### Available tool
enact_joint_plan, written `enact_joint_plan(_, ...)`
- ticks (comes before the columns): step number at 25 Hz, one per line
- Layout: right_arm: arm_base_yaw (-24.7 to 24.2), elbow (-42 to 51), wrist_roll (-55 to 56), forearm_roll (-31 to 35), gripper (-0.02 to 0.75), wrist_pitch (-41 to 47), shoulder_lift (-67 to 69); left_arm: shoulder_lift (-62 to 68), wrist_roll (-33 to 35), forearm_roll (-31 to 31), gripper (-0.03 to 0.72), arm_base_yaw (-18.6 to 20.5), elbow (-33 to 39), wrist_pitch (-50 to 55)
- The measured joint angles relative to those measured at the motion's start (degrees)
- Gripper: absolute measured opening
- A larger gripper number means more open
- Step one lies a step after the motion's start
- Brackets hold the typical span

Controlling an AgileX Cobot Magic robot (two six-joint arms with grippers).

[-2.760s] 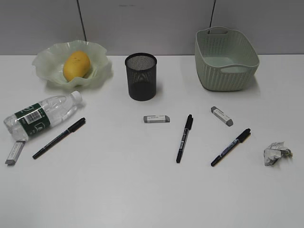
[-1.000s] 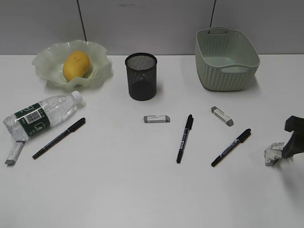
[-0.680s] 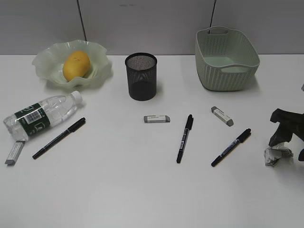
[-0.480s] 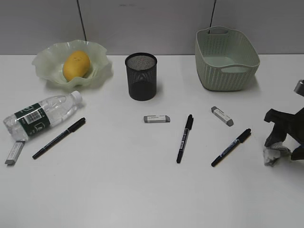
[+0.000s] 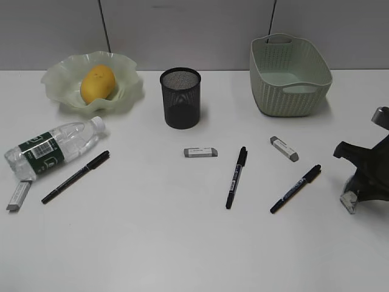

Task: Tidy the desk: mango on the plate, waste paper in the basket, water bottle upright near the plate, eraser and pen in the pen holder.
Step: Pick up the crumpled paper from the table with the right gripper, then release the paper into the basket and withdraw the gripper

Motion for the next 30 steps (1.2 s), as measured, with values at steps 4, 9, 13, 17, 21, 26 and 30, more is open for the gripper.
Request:
enact_joint_plan(4,0.0,-0.57,0.0,0.0,0.083,0.29,0.0,0.0,0.0,-0.53,0.504,0.0,0.0,0.0)
enact_joint_plan(9,0.0,-2.89,-1.48,0.0,0.058,4.06,-2.31,0.0,0.0,-0.03,0.5,0.0,0.0,0.0)
enact_joint_plan(13,0.06,-6.78,-2.75,0.0,0.057,6.69,-6.17,0.0,0.0,0.08,0.498,0.0,0.0,-0.05)
enact_joint_plan(17,0.06,-14.59,-3.15,0.21,0.057,7.62,-8.22,0.0,0.0,0.15,0.498,0.0,0.0,-0.05)
enact_joint_plan(21,0.06,-23.75,-3.57,1.54,0.057,7.32,-7.77,0.0,0.0,0.2,0.498,0.0,0.0,-0.05)
enact_joint_plan(26,1.25,-35.6,-3.64,2.09,0.057,6.25,-2.47,0.0,0.0,0.2,0.498,0.0,0.0,-0.05)
enact_joint_plan(30,4.2,-43.89,-3.69,1.96,0.057,5.4,4.42,0.0,0.0,0.2,0.498,0.0,0.0,-0.05)
